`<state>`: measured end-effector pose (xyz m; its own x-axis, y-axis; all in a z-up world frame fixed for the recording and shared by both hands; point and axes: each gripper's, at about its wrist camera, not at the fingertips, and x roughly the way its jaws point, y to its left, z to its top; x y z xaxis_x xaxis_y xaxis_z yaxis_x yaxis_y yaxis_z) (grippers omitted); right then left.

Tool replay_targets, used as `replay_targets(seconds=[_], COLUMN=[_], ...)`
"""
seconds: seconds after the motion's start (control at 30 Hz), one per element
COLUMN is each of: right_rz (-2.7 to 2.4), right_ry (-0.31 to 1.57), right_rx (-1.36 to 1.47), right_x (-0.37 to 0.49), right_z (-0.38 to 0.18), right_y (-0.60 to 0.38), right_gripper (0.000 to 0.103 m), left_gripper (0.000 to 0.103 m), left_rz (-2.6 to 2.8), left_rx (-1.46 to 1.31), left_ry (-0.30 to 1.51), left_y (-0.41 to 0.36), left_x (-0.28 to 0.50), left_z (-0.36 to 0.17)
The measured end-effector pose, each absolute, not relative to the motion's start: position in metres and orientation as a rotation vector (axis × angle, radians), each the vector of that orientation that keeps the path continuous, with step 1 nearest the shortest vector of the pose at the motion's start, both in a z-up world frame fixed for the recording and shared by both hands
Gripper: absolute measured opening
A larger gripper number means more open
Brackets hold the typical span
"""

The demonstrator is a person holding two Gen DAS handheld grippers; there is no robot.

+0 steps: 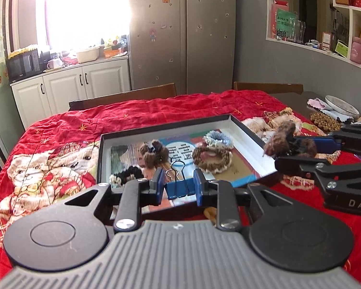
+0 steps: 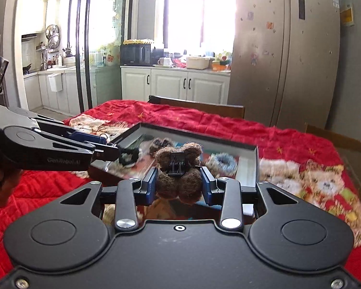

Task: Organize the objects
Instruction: 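Carry binder clip with left tool while right tool carries claw clip into box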

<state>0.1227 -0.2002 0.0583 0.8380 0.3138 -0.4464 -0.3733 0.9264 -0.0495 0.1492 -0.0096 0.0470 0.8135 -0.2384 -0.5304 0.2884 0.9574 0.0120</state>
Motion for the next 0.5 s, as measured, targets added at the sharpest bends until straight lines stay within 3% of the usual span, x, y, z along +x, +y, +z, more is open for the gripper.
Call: replay_targets(seconds=[0.5], right_rz=[0.344], right_ry=[0.458], right_rx=[-0.120], right_x=[0.183], right_z=[0.055], right_y=[-0.193], right_gripper=[0.035], left_gripper=[0.029], left_rz=[-0.214], left_rx=[0.094], left_ry=[0.565], left_y=[-0.023], left_x=[0.210], left_z=[0.038])
